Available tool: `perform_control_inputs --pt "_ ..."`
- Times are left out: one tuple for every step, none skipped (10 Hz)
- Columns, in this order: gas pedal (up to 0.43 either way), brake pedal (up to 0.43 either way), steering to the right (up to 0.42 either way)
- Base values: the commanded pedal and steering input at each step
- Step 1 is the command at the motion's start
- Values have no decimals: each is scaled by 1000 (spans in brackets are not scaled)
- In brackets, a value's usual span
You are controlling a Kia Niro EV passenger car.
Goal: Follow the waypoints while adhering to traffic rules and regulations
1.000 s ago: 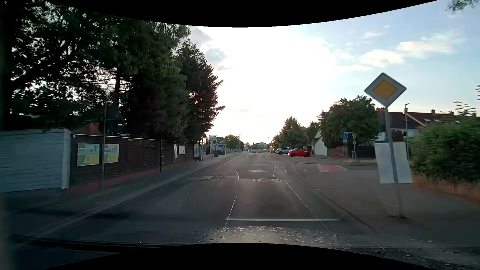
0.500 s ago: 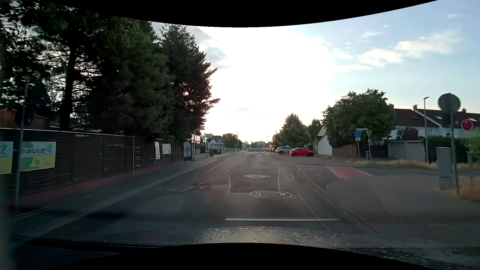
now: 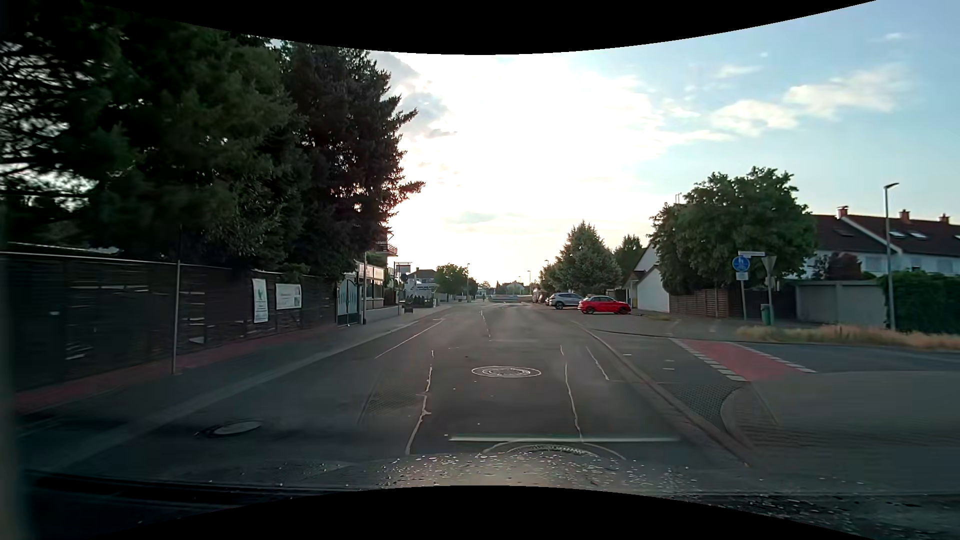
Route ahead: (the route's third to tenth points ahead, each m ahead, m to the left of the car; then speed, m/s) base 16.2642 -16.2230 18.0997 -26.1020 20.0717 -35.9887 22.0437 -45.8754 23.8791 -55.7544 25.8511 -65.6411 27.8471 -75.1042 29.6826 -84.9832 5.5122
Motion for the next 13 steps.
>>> perform_control_inputs --pt "0 262 60" --pt "0 262 73" --pt "0 268 90" --pt "0 262 106" --pt "0 262 119" --pt "0 262 138" --pt "0 256 156" --pt "0 250 175" --pt "0 244 198" --pt "0 244 226" --pt "0 232 245" --pt "0 213 270" --pt "0 165 292"
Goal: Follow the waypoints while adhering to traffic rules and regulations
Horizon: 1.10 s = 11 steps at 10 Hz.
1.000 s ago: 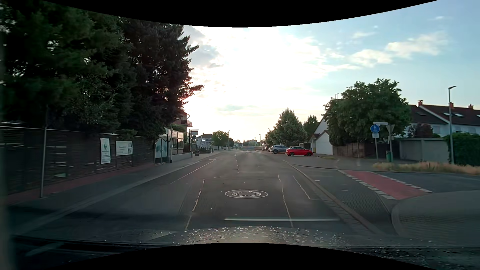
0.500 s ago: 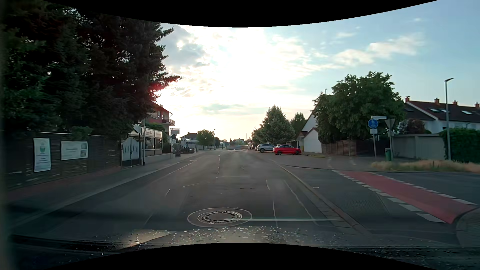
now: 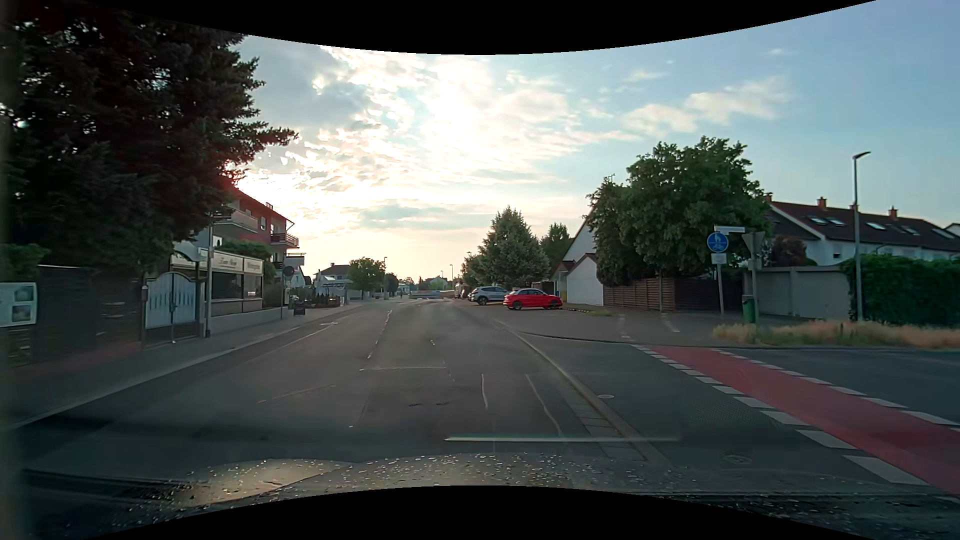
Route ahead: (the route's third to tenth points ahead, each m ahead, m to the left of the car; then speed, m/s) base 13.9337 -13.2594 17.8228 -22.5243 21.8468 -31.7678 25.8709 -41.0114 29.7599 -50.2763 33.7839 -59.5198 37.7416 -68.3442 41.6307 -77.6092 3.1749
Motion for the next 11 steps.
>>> perform_control_inputs --pt "0 128 305" --pt "0 55 318" --pt "0 0 338" --pt "0 0 359" --pt "0 0 381" --pt "0 0 404" --pt "0 0 422" --pt "0 0 434" --pt "0 0 446" --pt "0 0 462" --pt "0 0 478"
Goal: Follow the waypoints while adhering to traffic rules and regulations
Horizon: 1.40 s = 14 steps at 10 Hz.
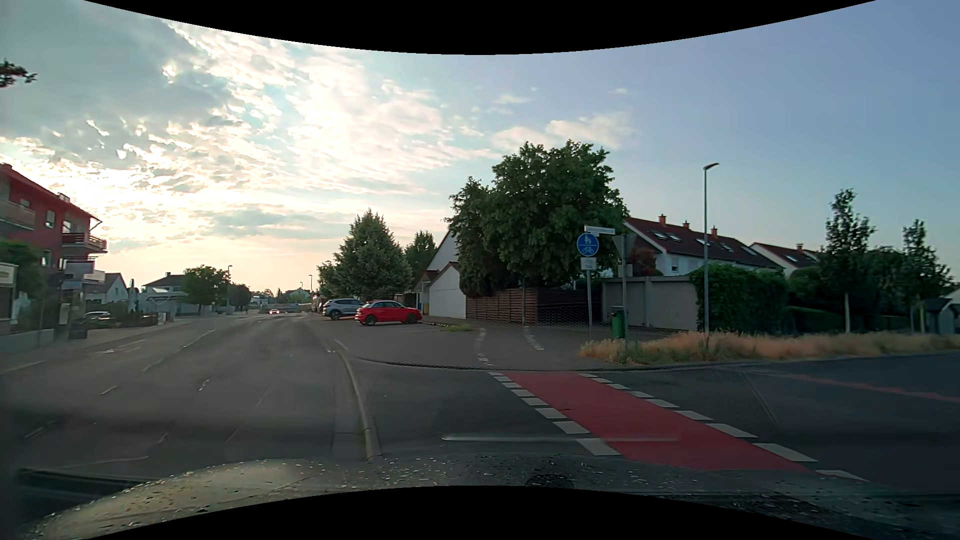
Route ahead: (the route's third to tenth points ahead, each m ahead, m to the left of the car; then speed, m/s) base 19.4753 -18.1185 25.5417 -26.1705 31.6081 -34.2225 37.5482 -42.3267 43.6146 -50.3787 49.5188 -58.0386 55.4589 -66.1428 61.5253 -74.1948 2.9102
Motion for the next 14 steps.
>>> perform_control_inputs --pt "0 0 491" --pt "0 0 509" --pt "0 0 525" --pt "28 0 530" --pt "39 0 530" --pt "59 0 539" --pt "87 0 550" --pt "110 0 551" --pt "138 0 551" --pt "138 0 549" --pt "169 0 542" --pt "169 0 537" --pt "197 0 529" --pt "197 0 513"
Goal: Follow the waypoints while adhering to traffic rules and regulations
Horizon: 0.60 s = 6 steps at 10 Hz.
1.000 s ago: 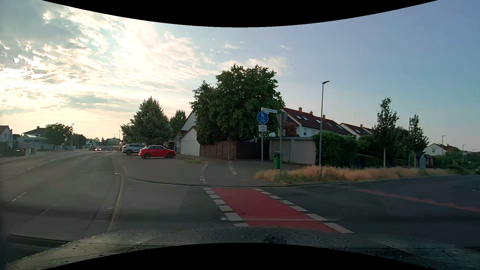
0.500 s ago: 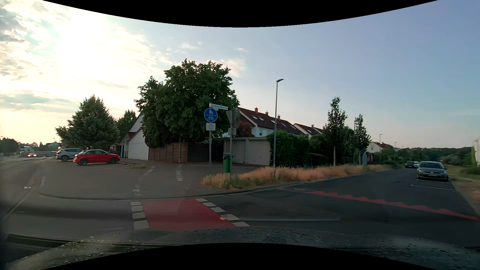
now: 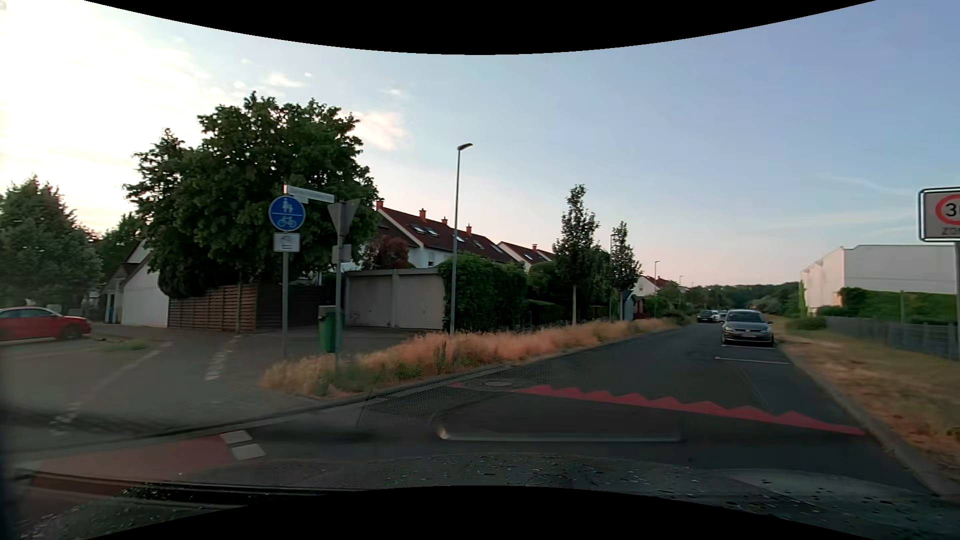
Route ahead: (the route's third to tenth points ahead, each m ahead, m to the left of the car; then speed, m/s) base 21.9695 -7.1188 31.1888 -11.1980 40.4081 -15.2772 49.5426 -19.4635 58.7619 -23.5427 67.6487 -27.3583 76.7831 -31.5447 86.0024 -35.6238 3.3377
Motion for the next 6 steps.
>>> perform_control_inputs --pt "197 0 484" --pt "197 0 451" --pt "209 0 394" --pt "209 0 341" --pt "209 0 294" --pt "209 0 252"
